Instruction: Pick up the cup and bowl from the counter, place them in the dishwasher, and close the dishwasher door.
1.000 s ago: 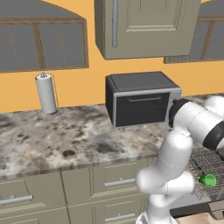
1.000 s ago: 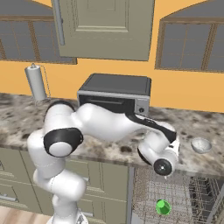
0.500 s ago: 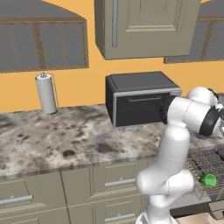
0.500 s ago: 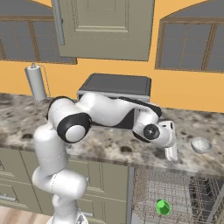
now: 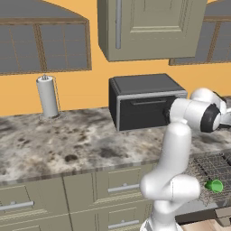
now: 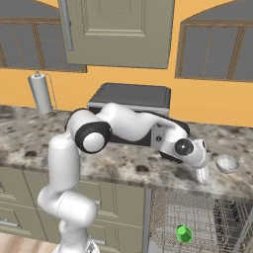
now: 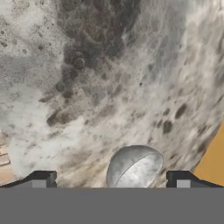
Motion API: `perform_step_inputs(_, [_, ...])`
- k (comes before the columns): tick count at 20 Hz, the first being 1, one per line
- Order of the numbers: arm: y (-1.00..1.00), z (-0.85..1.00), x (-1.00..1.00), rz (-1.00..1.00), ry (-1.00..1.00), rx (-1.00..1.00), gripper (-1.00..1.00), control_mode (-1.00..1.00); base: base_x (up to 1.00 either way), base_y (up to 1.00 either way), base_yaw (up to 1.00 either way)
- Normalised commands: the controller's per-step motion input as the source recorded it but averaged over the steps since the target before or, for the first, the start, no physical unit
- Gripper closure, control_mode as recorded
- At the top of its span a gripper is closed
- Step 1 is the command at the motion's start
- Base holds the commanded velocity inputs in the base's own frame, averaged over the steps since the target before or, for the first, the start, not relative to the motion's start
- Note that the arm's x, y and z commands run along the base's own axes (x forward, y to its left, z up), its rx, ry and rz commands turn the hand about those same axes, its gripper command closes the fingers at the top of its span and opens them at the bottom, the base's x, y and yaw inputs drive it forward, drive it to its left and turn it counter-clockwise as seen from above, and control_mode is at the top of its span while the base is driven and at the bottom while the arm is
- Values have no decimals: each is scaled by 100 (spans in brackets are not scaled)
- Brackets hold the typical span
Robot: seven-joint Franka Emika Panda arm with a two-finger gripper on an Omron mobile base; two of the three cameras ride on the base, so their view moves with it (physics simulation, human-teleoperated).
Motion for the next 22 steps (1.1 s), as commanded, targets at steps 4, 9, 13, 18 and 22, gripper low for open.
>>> perform_step_inputs(4, [-2, 80, 17, 0, 28, 24, -100, -100, 0, 0, 0])
perform_step_inputs(9, [-13, 91, 12, 1, 29, 33, -100, -100, 0, 0, 0])
perform_step_inputs(13, [-16, 43, 14, 1, 15, 3, -100, -100, 0, 0, 0])
perform_step_inputs(18, [-44, 2, 1, 8, 8, 2, -100, -100, 0, 0, 0])
perform_step_inputs(22, [-75, 0, 6, 15, 7, 17, -100, -100, 0, 0, 0])
